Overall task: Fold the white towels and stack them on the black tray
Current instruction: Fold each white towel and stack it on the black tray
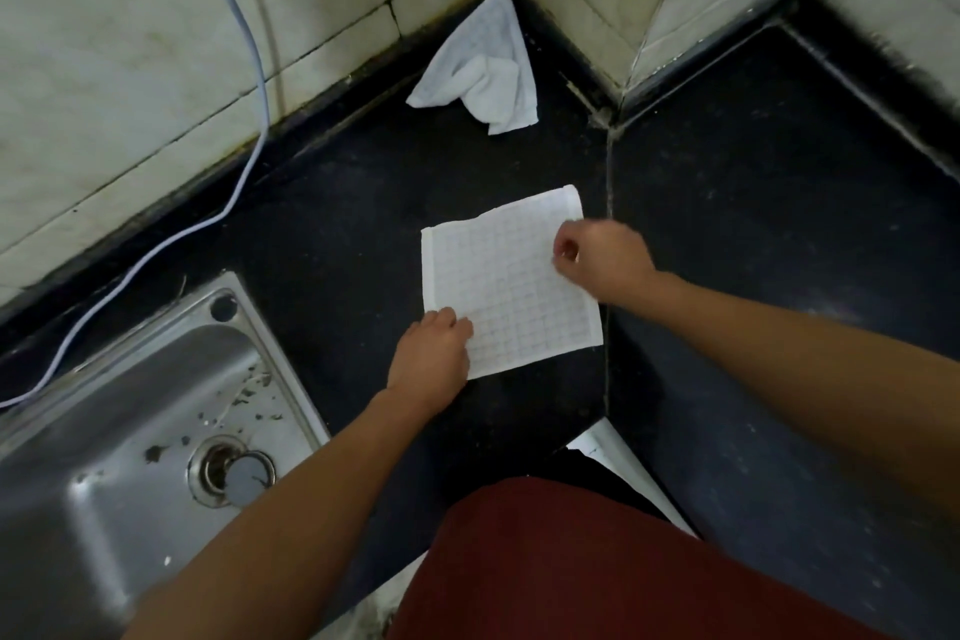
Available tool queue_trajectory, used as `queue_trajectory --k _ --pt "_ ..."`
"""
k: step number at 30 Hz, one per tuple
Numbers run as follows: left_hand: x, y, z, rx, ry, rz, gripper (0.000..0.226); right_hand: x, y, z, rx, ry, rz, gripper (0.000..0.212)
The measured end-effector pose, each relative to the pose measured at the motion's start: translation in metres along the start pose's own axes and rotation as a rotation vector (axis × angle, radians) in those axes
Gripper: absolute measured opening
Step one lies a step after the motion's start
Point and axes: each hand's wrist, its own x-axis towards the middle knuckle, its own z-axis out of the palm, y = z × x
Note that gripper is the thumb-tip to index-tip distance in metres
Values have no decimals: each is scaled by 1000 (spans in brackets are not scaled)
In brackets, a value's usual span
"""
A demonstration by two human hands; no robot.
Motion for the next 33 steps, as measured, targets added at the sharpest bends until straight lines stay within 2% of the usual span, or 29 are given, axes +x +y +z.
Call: queue_trajectory --k 2,5,8,12,16,19,24,26,29,31,33 --pt "-12 6 6 3 -76 25 24 -27 -9 11 -103 -184 -101 15" --pt "-27 9 15 5 -134 19 24 -57 -13 28 -237 -382 -107 29" --pt "-34 9 19 -5 -133 21 26 -73 -14 38 -437 -363 -112 41" --pt "-40 10 22 19 -121 18 29 -82 -20 48 -584 -287 -116 34" --pt "-38 15 26 84 -79 -1 36 -90 -17 46 -454 -220 -71 25" --pt "-36 20 30 104 -47 -24 41 -101 -8 43 -328 -126 -110 26" --pt "-29 25 31 78 -7 -75 18 -113 2 32 -288 36 -195 19" --pt "-31 24 30 79 -27 -57 15 -113 5 28 -314 -19 -180 18" --pt "-38 15 25 81 -93 27 14 -112 8 25 -323 -228 -103 21" --pt "-42 9 20 56 -158 83 12 -110 11 23 -282 -351 -46 22" --pt "-42 1 13 -3 -205 86 10 -105 13 20 -231 -401 -16 20"
